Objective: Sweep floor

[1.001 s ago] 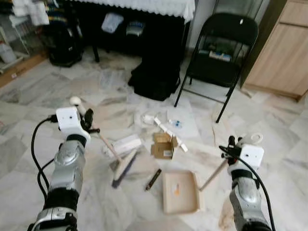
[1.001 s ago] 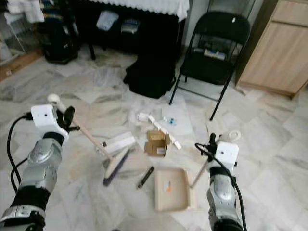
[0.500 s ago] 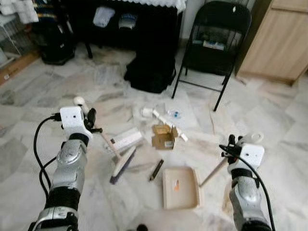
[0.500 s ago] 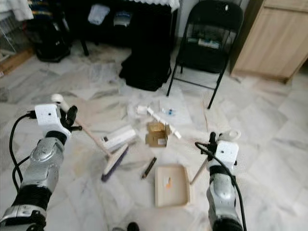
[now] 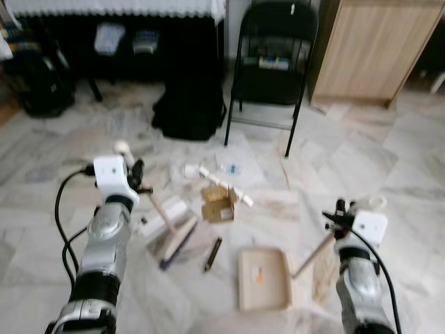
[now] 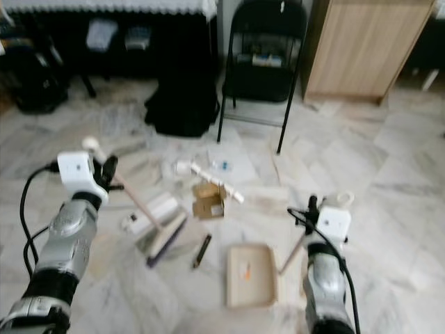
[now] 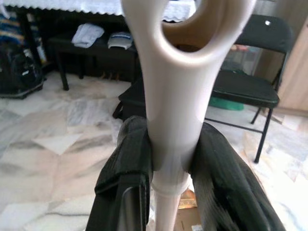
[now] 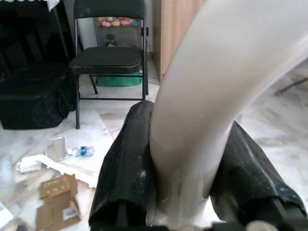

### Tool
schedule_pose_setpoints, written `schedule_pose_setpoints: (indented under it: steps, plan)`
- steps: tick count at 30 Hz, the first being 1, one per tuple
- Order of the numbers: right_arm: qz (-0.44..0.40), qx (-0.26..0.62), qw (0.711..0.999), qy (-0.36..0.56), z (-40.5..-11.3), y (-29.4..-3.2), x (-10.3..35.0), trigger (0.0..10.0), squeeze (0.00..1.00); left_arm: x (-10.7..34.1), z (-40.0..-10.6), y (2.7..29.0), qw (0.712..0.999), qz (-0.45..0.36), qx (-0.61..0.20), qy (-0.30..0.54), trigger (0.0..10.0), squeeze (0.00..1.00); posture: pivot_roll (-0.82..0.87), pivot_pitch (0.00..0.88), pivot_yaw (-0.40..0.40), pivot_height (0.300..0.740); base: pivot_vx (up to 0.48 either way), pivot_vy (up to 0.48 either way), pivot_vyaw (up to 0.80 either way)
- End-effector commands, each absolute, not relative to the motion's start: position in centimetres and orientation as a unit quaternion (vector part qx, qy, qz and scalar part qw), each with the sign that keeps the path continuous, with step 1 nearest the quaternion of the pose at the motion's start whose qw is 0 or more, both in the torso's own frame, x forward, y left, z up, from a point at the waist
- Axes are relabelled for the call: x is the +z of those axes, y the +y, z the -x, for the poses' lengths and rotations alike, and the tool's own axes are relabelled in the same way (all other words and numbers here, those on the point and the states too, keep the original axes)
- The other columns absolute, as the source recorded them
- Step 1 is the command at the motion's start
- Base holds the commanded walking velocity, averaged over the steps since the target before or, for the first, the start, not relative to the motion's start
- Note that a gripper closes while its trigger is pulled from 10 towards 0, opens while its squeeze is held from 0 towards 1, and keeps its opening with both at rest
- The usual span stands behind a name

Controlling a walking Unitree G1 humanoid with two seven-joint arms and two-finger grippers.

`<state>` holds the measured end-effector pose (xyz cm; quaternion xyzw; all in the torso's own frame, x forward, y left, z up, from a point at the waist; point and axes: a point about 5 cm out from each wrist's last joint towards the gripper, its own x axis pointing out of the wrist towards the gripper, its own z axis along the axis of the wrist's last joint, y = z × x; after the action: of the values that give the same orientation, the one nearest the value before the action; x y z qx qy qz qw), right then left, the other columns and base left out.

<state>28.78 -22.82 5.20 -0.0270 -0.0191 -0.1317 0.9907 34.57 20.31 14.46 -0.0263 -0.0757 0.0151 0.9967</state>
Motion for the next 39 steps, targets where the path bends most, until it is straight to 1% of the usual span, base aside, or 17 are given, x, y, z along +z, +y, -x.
schedule_pose_setpoints:
  steps: [1, 21, 32, 39]
  plan:
    - [0.022, -0.124, 0.991, -0.034, -29.1, -22.2, 5.6, 10.0, 0.00, 15.1, -34.3, 21.2, 0.995, 0.017, 0.028, -0.096, 10.0, 0.00, -0.06, 0.086, 0.006, 0.740, 0.000, 0.000, 0.00]
    - [0.023, -0.121, 0.992, -0.035, -29.1, -22.3, 5.7, 10.0, 0.00, 15.0, -34.3, 21.2, 0.995, 0.019, 0.030, -0.097, 10.0, 0.00, -0.06, 0.078, 0.006, 0.740, 0.323, 0.000, 0.00]
    - [0.022, -0.118, 0.992, -0.032, -29.1, -22.1, 5.6, 10.0, 0.00, 15.0, -34.2, 21.3, 0.995, 0.021, 0.031, -0.098, 10.0, 0.00, -0.06, 0.087, 0.003, 0.740, 0.000, 0.000, 0.00]
    - [0.023, -0.124, 0.992, -0.019, -28.3, -21.8, 4.6, 10.0, 0.00, 14.8, -33.8, 21.8, 0.995, 0.015, 0.038, -0.096, 10.0, 0.00, -0.05, 0.102, 0.002, 0.740, 0.000, 0.000, 0.00]
